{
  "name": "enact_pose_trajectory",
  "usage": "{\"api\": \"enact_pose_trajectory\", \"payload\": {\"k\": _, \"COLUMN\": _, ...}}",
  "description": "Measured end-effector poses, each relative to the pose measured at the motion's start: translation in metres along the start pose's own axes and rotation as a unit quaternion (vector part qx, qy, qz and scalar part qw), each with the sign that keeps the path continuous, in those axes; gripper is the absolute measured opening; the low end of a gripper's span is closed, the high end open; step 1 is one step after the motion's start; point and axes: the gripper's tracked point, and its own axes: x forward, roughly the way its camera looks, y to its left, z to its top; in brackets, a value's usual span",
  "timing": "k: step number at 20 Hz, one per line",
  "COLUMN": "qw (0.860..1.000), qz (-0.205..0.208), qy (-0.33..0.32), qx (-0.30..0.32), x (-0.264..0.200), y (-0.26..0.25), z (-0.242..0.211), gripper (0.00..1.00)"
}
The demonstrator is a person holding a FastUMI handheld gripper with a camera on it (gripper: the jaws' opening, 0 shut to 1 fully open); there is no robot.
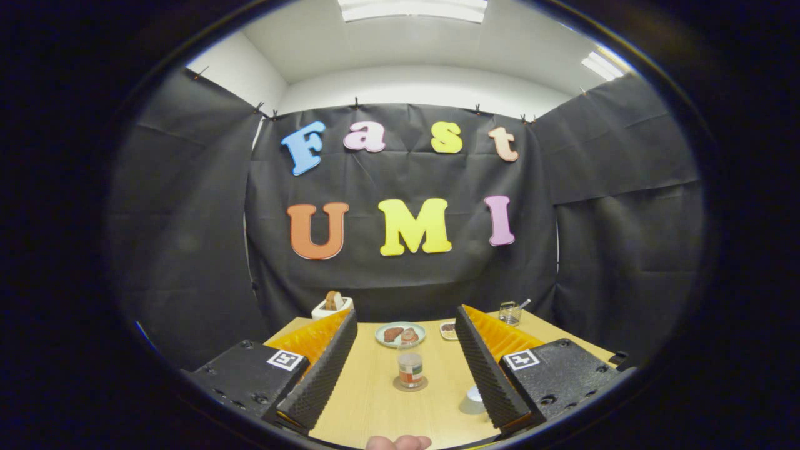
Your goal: Take the bottle from table, then pour the juice into the cup, finally place the bottle on the coaster
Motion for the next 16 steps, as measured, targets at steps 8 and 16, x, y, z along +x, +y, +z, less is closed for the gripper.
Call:
{"api": "enact_pose_trajectory", "payload": {"k": 8, "qw": 1.0, "qz": 0.005, "qy": -0.002, "qx": 0.006, "x": 0.0, "y": 0.001, "z": 0.001, "gripper": 1.0}}
{"api": "enact_pose_trajectory", "payload": {"k": 16, "qw": 1.0, "qz": 0.009, "qy": -0.001, "qx": -0.002, "x": 0.0, "y": 0.009, "z": -0.001, "gripper": 1.0}}
